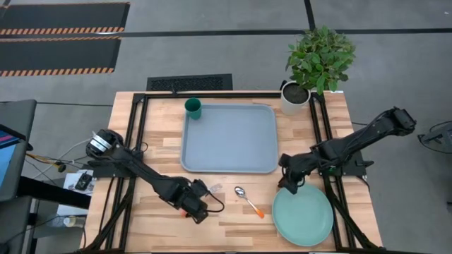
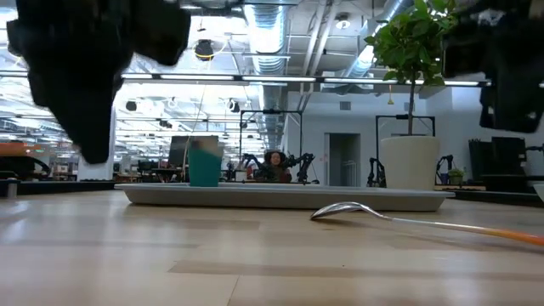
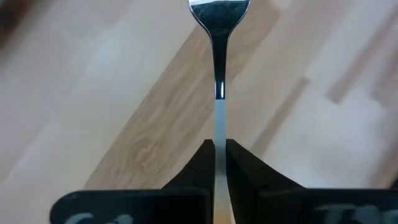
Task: Pick and place plate/cup/fork/spoon on tray
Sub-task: Put the orange fork on the gray tray
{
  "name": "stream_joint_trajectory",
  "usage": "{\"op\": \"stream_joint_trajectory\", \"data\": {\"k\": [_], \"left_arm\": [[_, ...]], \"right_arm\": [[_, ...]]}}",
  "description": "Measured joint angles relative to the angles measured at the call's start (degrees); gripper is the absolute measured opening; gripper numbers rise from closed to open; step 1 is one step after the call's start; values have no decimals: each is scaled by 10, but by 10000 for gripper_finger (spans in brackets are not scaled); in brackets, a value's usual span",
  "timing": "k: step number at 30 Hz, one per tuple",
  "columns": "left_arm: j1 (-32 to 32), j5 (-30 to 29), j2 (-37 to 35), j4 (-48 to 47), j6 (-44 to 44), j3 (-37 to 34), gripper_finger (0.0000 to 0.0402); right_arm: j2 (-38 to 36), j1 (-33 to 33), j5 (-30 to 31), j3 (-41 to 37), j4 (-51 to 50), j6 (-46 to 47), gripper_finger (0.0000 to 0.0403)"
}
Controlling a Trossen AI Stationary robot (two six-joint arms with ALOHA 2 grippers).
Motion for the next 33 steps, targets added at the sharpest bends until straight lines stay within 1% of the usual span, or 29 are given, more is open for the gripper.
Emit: {"op": "stream_joint_trajectory", "data": {"k": [7,11,16,19,22,25,27,28,31,33], "left_arm": [[16,-32,-87,14,53,0,5],[42,-33,-142,79,109,1,7],[68,-20,-192,164,175,1,7],[74,-14,-213,202,186,1,7],[77,-5,-227,260,189,1,8],[85,21,-233,350,187,2,8],[91,31,-233,391,189,2,8],[98,32,-233,399,189,2,8],[123,38,-229,371,187,0,8],[144,49,-225,370,187,-14,8]], "right_arm": [[-28,-5,0,0,149,-12,123],[-37,-16,12,0,253,-38,123],[-37,-28,32,1,365,-83,123],[-37,-34,36,15,372,-106,123],[-37,-38,36,33,372,-124,123],[-37,-38,36,53,371,-139,123],[-37,-38,36,71,363,-146,123],[-37,-38,36,79,355,-150,123],[-37,-34,36,104,317,-155,123],[-37,-30,36,122,278,-155,123]]}}
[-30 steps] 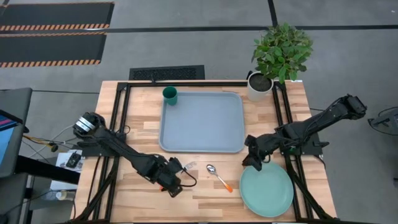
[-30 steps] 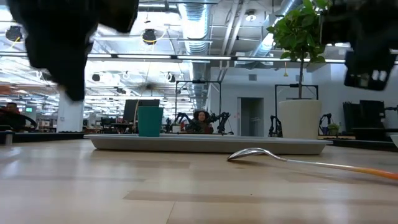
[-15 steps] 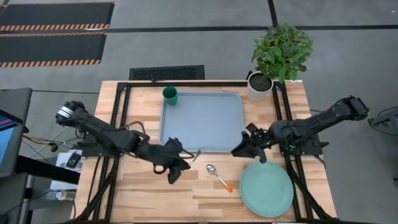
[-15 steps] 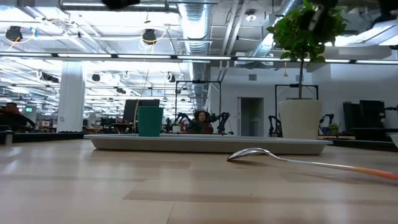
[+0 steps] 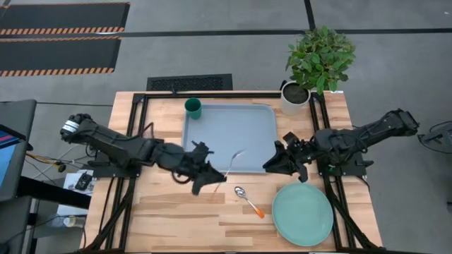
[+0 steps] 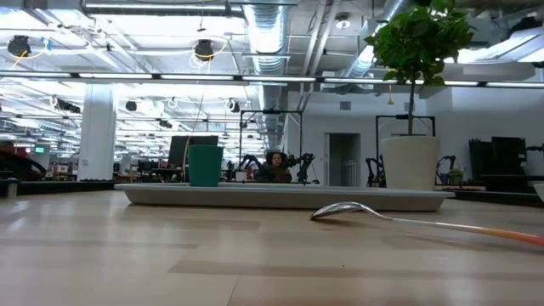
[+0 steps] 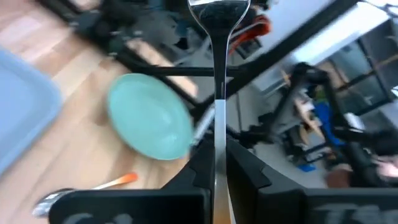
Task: Pick and place plate/cup/fork/spoon on tray
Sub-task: Put the orange fork on the gray tray
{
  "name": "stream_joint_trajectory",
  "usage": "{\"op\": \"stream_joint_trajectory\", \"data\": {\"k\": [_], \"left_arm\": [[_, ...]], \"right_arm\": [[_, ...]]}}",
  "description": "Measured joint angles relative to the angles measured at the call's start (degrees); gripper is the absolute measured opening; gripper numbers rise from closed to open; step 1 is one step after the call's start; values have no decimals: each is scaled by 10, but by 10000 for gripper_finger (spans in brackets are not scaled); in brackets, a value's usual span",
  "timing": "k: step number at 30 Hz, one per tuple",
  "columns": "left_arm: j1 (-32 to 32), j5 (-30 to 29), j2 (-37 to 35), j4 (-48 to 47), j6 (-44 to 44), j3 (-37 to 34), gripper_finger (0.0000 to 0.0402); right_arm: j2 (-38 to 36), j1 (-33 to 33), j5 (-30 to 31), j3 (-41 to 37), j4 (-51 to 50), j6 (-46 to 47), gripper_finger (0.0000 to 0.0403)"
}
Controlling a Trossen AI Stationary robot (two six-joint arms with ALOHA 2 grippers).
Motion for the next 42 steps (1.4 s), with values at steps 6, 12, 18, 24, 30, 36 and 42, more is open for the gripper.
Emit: {"op": "stream_joint_trajectory", "data": {"k": [6,12,18,24,30,36,42], "left_arm": [[58,76,-1,193,-55,-130,9],[127,69,20,427,-168,-299,9],[175,28,95,502,-269,-331,9],[213,62,181,496,-322,-275,9],[257,97,265,460,-353,-188,9],[279,145,336,391,-353,-95,9],[292,150,391,347,-354,-28,9]], "right_arm": [[0,15,24,42,-147,5,123],[-8,29,76,50,-215,17,123],[-15,23,119,51,-248,16,123],[-17,6,120,50,-251,5,123],[-18,-6,120,50,-257,0,123],[-18,-9,120,50,-264,-9,123],[-18,-11,120,50,-265,-17,123]]}}
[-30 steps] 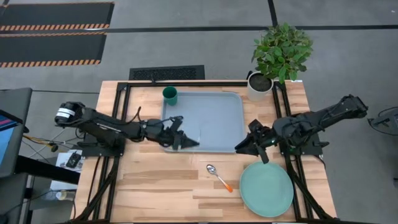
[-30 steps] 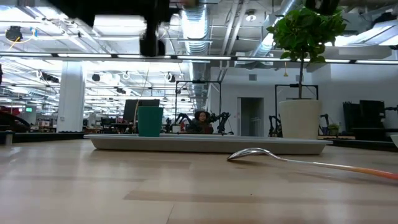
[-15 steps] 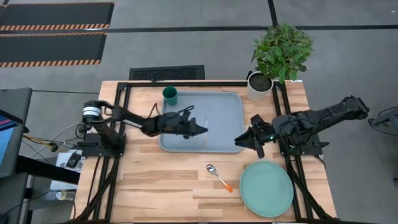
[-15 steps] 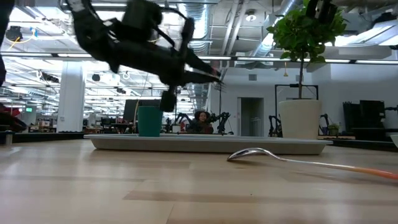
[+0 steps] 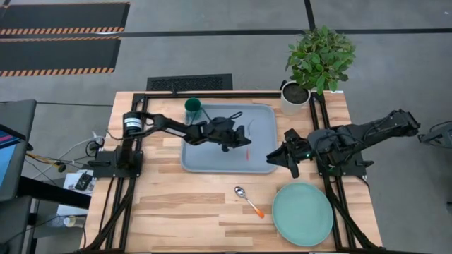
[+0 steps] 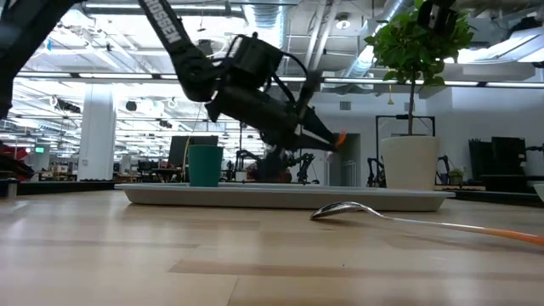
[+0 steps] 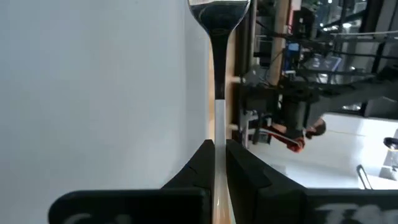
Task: Pick and place plate/cup/fork/spoon on tray
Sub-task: Put the orange fork on the gray tray
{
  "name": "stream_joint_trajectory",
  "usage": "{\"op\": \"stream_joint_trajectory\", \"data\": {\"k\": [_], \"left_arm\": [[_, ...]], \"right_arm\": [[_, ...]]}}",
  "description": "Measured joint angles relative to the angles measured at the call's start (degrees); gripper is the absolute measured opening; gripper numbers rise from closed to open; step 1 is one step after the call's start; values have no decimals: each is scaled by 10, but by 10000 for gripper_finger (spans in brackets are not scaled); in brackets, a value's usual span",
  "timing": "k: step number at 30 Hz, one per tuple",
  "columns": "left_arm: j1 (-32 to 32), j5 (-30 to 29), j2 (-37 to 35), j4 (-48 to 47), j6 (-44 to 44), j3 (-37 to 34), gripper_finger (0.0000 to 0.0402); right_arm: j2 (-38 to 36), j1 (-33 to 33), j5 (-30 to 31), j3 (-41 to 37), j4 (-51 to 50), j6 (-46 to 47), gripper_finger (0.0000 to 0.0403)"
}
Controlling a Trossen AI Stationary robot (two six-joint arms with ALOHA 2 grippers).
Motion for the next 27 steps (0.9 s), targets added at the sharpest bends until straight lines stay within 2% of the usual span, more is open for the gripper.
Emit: {"op": "stream_joint_trajectory", "data": {"k": [9,13,22,27], "left_arm": [[11,28,67,-2,-4,53,10],[11,1,67,-17,-4,54,26],[11,-6,66,-16,-15,54,103],[12,13,66,36,-22,53,161]], "right_arm": [[0,-1,0,0,-2,-11,123],[0,-1,1,0,-13,-13,123],[0,-1,10,0,-26,-15,123],[0,-1,10,0,-50,-15,123]]}}
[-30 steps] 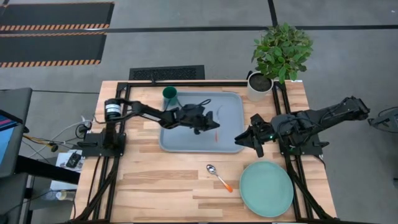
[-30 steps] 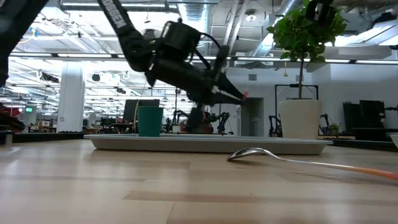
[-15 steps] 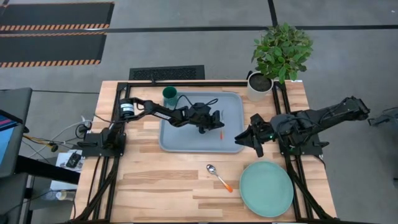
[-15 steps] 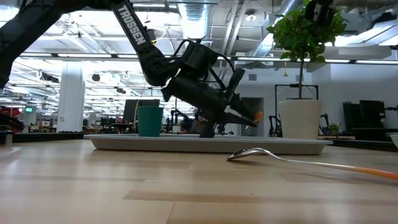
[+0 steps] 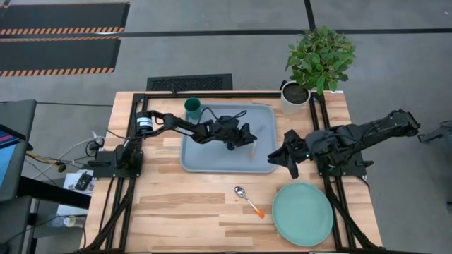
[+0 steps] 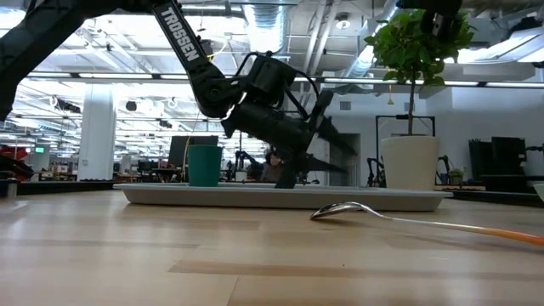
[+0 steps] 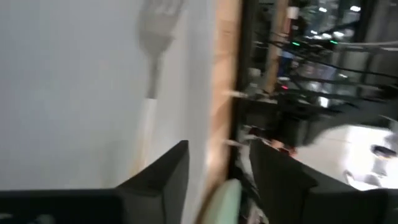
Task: Pick and place plate/cup/fork/spoon on tray
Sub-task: Put the orange fork on the gray tray
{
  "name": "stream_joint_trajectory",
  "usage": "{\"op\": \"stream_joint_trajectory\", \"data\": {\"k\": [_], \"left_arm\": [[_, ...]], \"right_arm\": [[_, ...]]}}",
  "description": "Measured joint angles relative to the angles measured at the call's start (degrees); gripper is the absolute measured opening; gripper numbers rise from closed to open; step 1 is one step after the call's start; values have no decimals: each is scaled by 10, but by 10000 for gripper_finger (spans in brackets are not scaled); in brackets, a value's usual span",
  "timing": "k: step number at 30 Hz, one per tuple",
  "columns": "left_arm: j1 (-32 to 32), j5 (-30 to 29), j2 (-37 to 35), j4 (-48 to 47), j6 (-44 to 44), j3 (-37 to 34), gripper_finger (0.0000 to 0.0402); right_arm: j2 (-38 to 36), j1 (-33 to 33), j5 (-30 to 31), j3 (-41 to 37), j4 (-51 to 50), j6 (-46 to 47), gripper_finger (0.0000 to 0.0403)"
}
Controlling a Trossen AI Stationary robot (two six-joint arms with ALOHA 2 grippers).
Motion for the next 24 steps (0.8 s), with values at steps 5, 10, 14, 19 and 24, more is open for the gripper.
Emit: {"op": "stream_joint_trajectory", "data": {"k": [5,10,14,19,24], "left_arm": [[0,26,-1,43,-33,0,195],[0,65,-14,69,-52,0,201],[0,102,-54,67,-45,0,202],[0,112,-152,2,17,0,202],[-6,85,-279,-193,150,0,202]], "right_arm": [[0,0,0,0,-13,0,123],[1,0,57,0,-94,34,123],[15,-16,143,0,-194,105,123],[52,-84,115,0,-209,51,123],[109,-183,55,0,-185,-146,123]]}}
